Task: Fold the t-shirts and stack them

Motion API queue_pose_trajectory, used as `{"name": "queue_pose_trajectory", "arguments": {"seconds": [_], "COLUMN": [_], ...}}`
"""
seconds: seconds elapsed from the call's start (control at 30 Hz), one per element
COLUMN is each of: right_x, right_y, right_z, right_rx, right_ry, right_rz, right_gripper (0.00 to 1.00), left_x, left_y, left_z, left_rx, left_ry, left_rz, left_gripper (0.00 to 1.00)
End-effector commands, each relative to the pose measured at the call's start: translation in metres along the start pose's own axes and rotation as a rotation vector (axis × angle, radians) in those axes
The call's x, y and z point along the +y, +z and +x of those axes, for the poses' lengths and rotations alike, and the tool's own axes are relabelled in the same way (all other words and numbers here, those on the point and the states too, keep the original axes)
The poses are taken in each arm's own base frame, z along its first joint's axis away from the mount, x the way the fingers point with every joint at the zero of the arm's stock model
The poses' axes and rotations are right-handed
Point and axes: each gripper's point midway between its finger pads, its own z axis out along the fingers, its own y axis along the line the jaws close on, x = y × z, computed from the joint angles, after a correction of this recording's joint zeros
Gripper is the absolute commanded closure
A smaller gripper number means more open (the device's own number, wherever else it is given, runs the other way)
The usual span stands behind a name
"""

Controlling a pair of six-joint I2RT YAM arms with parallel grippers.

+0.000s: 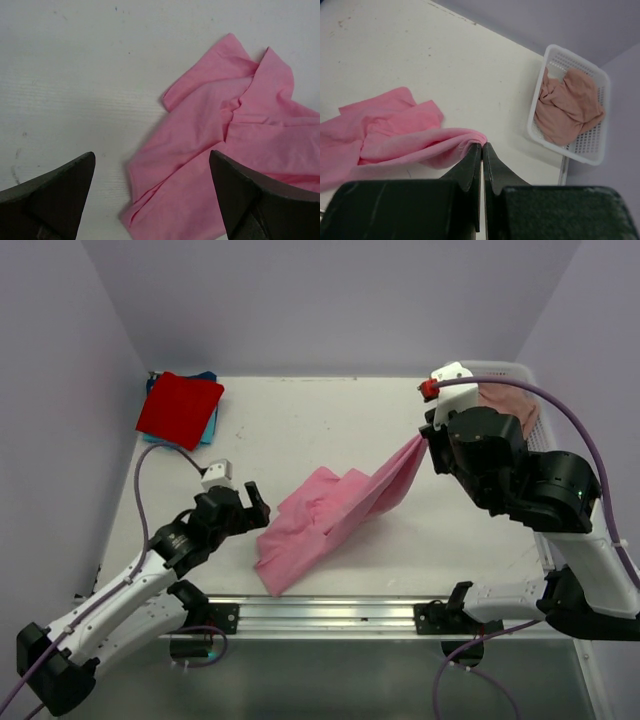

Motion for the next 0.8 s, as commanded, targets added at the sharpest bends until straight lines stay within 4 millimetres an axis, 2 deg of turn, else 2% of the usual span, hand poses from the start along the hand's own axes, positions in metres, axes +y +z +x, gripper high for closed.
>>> {"name": "queue_pose_trajectory", "arguments": {"seconds": [0.0, 0.03, 0.1, 0.17, 0.23, 0.27, 0.3, 0.37, 0.43, 0.5, 0.57, 0.63, 0.67, 0.77], "right_x": [-0.021, -0.022, -0.022, -0.021, -0.020, -0.020, -0.019, -0.019, -0.019, -0.017, -0.014, -0.014, -0.014, -0.014], "right_y": [-0.010, -0.011, -0.011, -0.009, -0.007, -0.006, -0.006, -0.004, -0.004, -0.004, -0.003, -0.002, -0.002, -0.003], "right_z": [-0.012, -0.011, -0.009, -0.005, -0.004, -0.003, -0.003, -0.003, -0.005, -0.005, -0.004, -0.004, -0.002, -0.001], "right_rx": [-0.056, -0.055, -0.050, -0.039, -0.036, -0.033, -0.035, -0.038, -0.045, -0.046, -0.047, -0.049, -0.047, -0.050], "right_ry": [0.075, 0.075, 0.076, 0.065, 0.057, 0.054, 0.052, 0.047, 0.052, 0.050, 0.053, 0.052, 0.052, 0.053], "right_rz": [0.076, 0.073, 0.073, 0.080, 0.084, 0.086, 0.084, 0.087, 0.086, 0.079, 0.068, 0.068, 0.066, 0.063], "right_gripper": [1.00, 1.00, 1.00, 1.00, 1.00, 1.00, 1.00, 1.00, 1.00, 1.00, 1.00, 1.00, 1.00, 1.00], "left_x": [-0.017, -0.022, -0.021, -0.026, -0.028, -0.032, -0.027, -0.032, -0.039, -0.034, -0.023, -0.021, -0.018, -0.014], "left_y": [0.018, 0.019, 0.022, 0.017, 0.008, 0.002, -0.002, -0.013, -0.024, -0.025, -0.022, -0.023, -0.023, -0.022], "left_z": [0.028, 0.037, 0.053, 0.061, 0.066, 0.062, 0.067, 0.071, 0.084, 0.095, 0.111, 0.122, 0.127, 0.126], "left_rx": [0.108, 0.152, 0.214, 0.253, 0.289, 0.287, 0.312, 0.351, 0.422, 0.471, 0.517, 0.562, 0.582, 0.571], "left_ry": [0.002, 0.004, 0.019, 0.029, 0.043, 0.046, 0.056, 0.058, 0.059, 0.058, 0.061, 0.051, 0.050, 0.042], "left_rz": [0.077, 0.109, 0.114, 0.157, 0.192, 0.211, 0.203, 0.241, 0.293, 0.282, 0.246, 0.250, 0.239, 0.206], "left_gripper": [0.00, 0.00, 0.03, 0.07, 0.14, 0.17, 0.19, 0.25, 0.33, 0.43, 0.46, 0.56, 0.57, 0.59]}}
